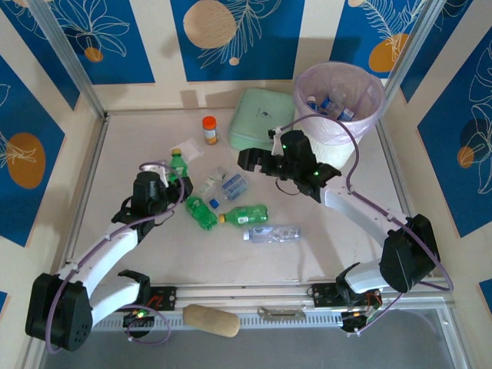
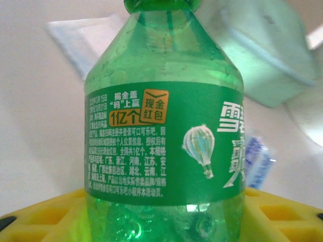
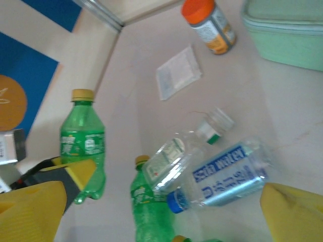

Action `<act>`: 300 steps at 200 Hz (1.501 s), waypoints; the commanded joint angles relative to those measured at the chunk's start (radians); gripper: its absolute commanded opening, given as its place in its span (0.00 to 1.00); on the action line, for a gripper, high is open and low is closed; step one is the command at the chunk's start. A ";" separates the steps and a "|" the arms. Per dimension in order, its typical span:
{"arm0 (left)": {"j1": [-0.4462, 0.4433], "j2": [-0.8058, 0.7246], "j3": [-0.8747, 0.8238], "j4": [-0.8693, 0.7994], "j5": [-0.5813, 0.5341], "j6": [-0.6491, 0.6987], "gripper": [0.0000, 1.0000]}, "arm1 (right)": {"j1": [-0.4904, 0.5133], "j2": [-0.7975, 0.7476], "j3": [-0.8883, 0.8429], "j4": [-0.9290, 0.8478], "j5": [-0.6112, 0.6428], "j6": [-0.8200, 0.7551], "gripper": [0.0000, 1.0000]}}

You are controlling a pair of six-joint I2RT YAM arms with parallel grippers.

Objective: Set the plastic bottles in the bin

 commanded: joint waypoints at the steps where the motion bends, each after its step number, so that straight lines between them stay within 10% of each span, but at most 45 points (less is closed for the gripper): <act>1: -0.018 -0.001 0.030 0.119 0.174 0.024 0.30 | -0.004 0.011 0.011 0.085 -0.112 0.034 0.99; 138: -0.262 0.181 0.091 0.327 0.226 0.041 0.34 | 0.076 0.249 0.106 0.213 -0.280 0.137 0.96; 231: -0.272 0.175 0.079 0.328 0.180 0.046 0.41 | 0.088 0.285 0.127 0.224 -0.333 0.148 0.62; 300: -0.272 0.146 0.051 0.332 0.184 0.026 0.94 | 0.063 0.272 0.125 0.174 -0.284 0.112 0.56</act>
